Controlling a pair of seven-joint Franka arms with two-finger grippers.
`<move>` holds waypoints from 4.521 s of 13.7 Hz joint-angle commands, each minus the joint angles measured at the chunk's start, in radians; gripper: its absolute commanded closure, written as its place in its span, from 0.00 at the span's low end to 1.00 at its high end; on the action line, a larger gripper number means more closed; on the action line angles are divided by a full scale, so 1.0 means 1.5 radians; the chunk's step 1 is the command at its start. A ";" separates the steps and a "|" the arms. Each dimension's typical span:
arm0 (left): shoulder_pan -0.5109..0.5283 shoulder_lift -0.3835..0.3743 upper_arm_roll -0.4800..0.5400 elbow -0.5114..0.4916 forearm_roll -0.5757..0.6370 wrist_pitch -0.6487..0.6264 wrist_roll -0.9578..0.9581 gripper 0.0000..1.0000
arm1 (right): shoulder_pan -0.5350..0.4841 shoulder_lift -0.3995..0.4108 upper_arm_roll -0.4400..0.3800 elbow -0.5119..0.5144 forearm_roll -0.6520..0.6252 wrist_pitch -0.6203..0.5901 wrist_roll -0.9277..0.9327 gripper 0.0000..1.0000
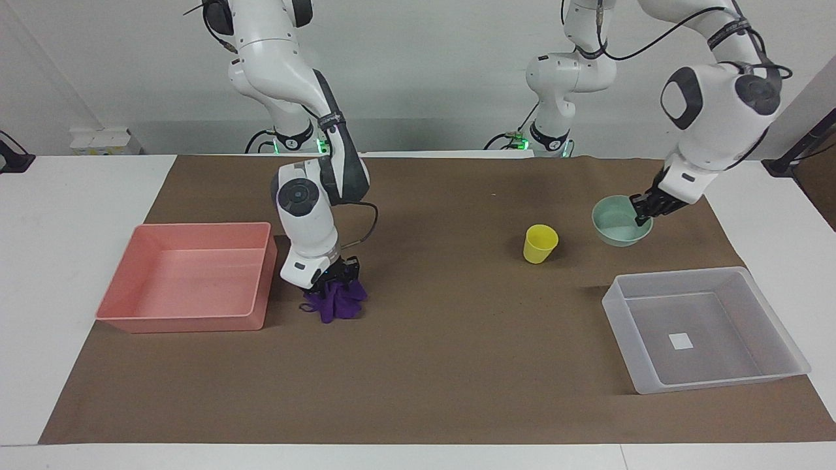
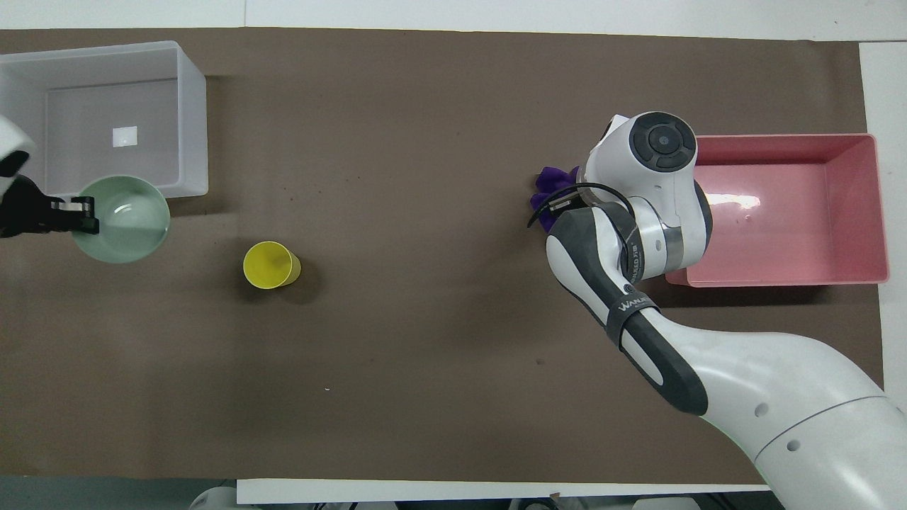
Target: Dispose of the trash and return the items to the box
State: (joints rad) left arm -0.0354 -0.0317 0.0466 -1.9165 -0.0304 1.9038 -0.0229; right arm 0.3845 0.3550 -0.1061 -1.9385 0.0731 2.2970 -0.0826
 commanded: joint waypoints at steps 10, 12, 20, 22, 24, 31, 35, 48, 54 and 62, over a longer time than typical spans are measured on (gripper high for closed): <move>0.061 0.357 0.000 0.184 -0.101 0.261 0.010 0.72 | -0.076 -0.176 -0.006 0.055 0.001 -0.226 0.011 1.00; 0.061 0.351 0.003 0.202 -0.101 0.234 0.008 0.09 | -0.114 -0.195 -0.006 0.065 -0.004 -0.270 0.004 1.00; -0.065 0.051 0.006 -0.042 -0.017 0.021 -0.113 0.01 | -0.252 -0.192 -0.006 -0.021 -0.006 -0.223 -0.076 0.99; -0.133 -0.001 0.005 -0.141 -0.016 0.028 -0.165 0.01 | -0.256 -0.181 -0.006 -0.057 -0.006 -0.163 -0.080 0.99; -0.177 -0.044 0.001 -0.240 -0.016 0.099 -0.210 0.01 | -0.257 -0.158 -0.006 -0.067 -0.006 -0.140 -0.080 0.97; -0.229 -0.035 0.001 -0.324 -0.016 0.249 -0.293 1.00 | -0.252 -0.157 -0.003 -0.045 -0.006 -0.160 -0.080 0.08; -0.212 -0.006 0.005 -0.260 -0.016 0.232 -0.280 1.00 | -0.232 -0.189 0.003 0.010 0.006 -0.258 -0.071 0.01; 0.022 0.286 0.008 0.236 -0.024 0.110 -0.254 1.00 | -0.209 -0.255 0.008 0.177 -0.016 -0.539 -0.051 0.01; 0.033 0.306 0.008 0.210 -0.036 0.175 -0.252 0.91 | -0.208 -0.316 0.007 0.107 -0.021 -0.559 -0.083 0.01; 0.019 0.216 0.002 0.233 0.001 0.018 -0.222 0.00 | -0.207 -0.316 0.008 0.110 -0.050 -0.528 -0.083 0.01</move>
State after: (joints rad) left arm 0.0023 0.3887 0.0453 -1.5602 -0.0538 2.0387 -0.3916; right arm 0.0767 -0.0999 -0.1008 -1.7467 0.0223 1.4662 -0.1955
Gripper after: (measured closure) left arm 0.233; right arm 0.009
